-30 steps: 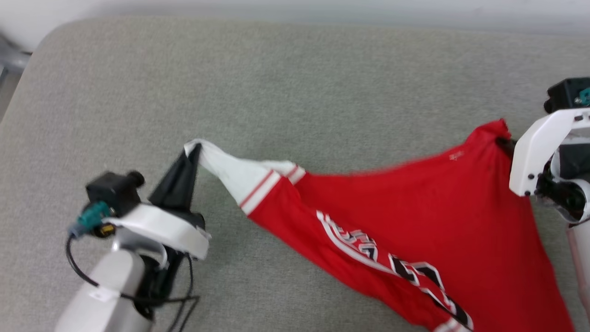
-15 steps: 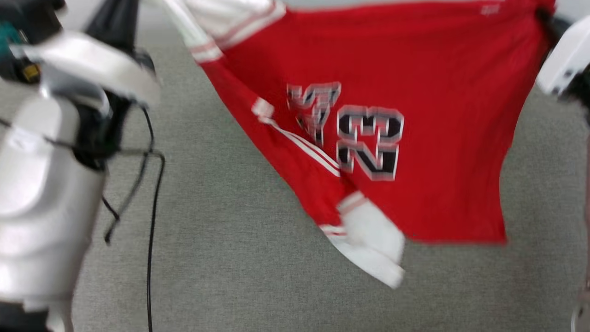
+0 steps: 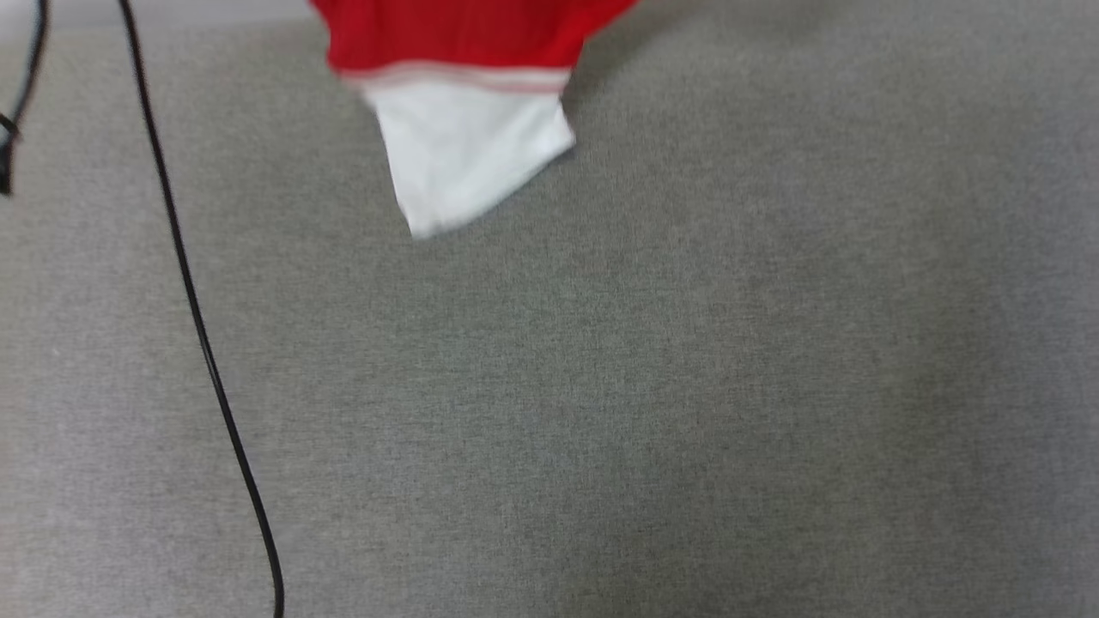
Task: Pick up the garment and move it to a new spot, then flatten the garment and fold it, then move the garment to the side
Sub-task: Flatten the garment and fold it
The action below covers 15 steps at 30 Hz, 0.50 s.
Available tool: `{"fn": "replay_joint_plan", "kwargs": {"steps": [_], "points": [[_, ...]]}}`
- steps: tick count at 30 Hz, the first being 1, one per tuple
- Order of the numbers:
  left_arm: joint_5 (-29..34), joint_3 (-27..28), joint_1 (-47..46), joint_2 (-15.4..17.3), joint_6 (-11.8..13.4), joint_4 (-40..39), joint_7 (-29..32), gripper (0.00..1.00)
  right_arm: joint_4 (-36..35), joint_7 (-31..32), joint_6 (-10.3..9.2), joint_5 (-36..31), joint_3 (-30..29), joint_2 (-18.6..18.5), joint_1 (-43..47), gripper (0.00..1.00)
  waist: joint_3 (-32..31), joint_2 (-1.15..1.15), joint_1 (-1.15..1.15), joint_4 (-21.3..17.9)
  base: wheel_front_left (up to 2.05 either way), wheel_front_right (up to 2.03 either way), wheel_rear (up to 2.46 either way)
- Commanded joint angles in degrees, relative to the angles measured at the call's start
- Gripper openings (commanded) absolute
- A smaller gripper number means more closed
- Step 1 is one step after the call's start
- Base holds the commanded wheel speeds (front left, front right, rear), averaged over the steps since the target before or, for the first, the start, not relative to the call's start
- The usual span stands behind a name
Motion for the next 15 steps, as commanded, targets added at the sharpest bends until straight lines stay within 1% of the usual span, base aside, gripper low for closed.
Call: {"fn": "replay_joint_plan", "kwargs": {"steps": [1, 5, 7, 11, 15], "points": [[0.4, 0.1, -2.8, 0.9, -0.3, 1.4, 0.2, 0.00, 0.8, -0.8, -0.08, -0.7, -0.3, 0.4, -2.2, 0.00, 2.4, 0.00, 0.00, -0.3, 0.00, 0.00, 0.00], [0.7, 0.1, -7.3, 1.5, -0.5, 3.3, 0.6, 0.00, 2.4, -2.1, -0.09, -1.8, -0.7, 1.2, -5.9, 0.00, 6.2, 0.00, 0.00, 0.1, 0.00, 0.00, 0.00], [0.2, 0.4, -7.7, 1.7, -0.9, 4.2, 0.4, 0.00, 3.4, -2.7, -0.09, -2.3, -0.6, 1.6, -6.3, 0.00, 7.8, 0.00, 0.00, 0.4, 0.00, 0.00, 0.00], [-1.5, 1.1, -6.2, 1.2, -1.3, 5.4, -0.4, 0.00, 5.4, -3.5, -0.08, -2.1, 0.5, 2.3, -5.7, 0.00, 10.5, 0.00, 0.00, 1.1, 0.00, 0.00, 0.00], [-3.5, 1.3, -2.9, 0.2, -1.9, 6.7, -0.7, 0.00, 7.6, -3.7, -0.08, -1.4, 2.2, 2.6, -3.9, 0.00, 11.4, 0.00, 0.00, 1.7, 0.00, 0.00, 0.00]]}}
